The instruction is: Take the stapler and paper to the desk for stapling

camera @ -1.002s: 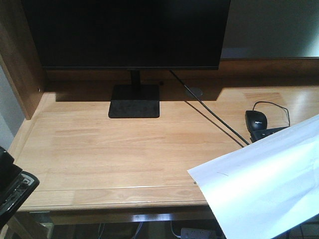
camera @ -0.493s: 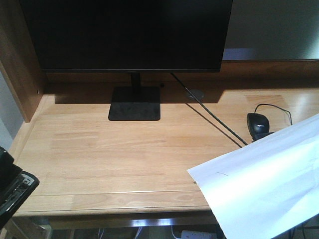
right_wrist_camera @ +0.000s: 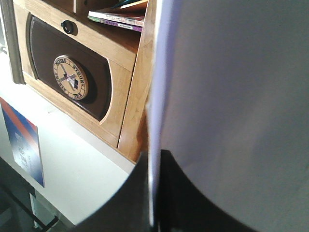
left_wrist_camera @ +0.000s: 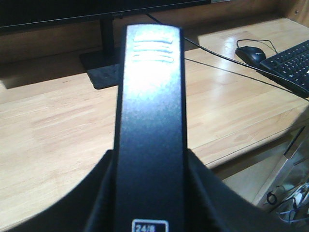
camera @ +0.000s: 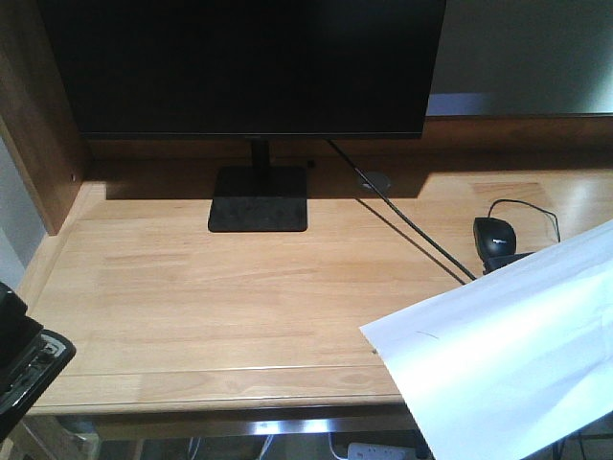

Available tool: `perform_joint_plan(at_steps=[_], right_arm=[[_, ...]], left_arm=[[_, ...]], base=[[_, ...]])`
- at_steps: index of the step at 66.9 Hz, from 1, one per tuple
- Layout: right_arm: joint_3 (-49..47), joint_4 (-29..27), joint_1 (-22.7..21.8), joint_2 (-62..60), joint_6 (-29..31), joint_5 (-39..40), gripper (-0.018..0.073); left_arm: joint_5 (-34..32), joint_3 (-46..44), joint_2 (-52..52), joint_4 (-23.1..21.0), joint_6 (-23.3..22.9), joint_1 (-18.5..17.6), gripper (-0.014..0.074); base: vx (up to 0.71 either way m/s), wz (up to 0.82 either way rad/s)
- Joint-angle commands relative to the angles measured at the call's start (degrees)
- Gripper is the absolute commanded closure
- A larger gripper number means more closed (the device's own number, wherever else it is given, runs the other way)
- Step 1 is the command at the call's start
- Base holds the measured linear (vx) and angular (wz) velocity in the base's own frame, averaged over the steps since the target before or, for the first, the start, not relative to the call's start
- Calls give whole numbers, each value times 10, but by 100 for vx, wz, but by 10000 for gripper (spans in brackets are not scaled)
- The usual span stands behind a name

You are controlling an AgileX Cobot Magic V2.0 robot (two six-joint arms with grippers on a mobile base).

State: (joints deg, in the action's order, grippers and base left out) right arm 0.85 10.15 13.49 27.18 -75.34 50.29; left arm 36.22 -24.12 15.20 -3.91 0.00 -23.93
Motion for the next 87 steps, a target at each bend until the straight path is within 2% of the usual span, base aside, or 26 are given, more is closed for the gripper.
perform_joint_plan(at_steps=[1,87], right_arm=[[-17,1,-1,3,7,40,564],[-17,1,-1,3,7,40,564]], left_arm=[[-68,-17,4,-5,0,-2,603],[-72,-17,4,-5,0,-2,603]], base=[[-1,-1],[0,0]])
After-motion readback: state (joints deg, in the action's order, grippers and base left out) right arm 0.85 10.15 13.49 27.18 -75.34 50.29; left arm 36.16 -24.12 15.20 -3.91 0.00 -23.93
